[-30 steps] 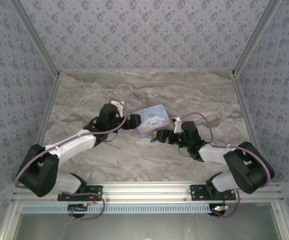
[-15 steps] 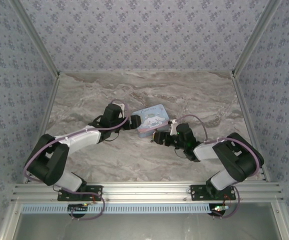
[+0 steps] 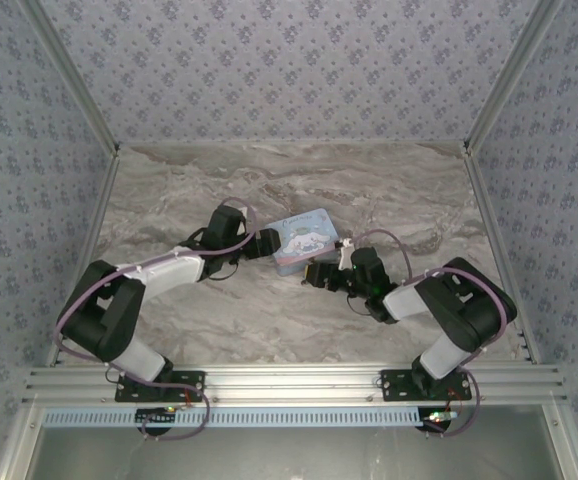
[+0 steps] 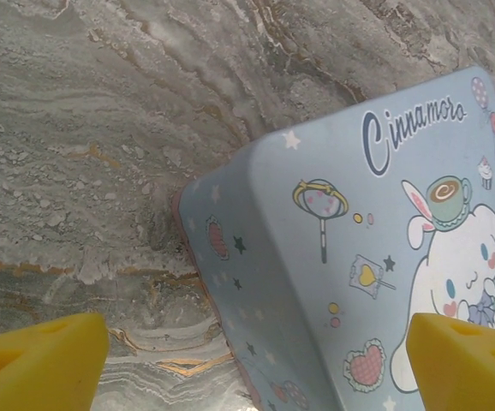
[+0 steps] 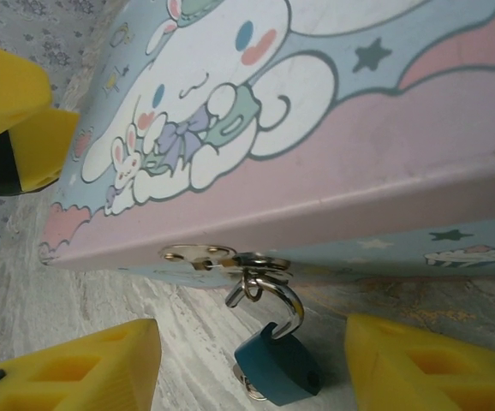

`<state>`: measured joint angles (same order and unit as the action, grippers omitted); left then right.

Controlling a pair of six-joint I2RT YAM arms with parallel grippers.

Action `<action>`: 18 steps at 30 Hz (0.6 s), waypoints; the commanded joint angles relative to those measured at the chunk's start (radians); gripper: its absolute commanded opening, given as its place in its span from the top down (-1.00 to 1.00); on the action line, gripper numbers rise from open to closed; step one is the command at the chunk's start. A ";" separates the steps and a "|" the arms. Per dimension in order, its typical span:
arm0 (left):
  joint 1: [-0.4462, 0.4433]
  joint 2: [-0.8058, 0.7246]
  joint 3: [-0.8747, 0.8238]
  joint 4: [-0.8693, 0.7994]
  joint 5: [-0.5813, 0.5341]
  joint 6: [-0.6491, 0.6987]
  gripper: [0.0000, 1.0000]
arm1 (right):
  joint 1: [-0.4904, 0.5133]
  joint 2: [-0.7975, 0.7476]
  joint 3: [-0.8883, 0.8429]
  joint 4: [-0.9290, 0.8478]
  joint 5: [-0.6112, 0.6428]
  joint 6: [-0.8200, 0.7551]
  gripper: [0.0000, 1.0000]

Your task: Unlock the padlock with the key

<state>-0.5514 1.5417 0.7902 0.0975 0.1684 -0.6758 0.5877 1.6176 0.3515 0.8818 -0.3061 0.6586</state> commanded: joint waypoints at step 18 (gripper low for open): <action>0.007 0.017 0.044 -0.053 0.003 -0.011 -0.83 | -0.007 0.103 0.034 0.134 -0.054 -0.006 -0.01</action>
<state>-0.5495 1.5475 0.8036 0.0631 0.1680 -0.6827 0.5869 1.7103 0.3691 0.9779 -0.3424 0.6590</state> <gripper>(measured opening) 0.914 0.504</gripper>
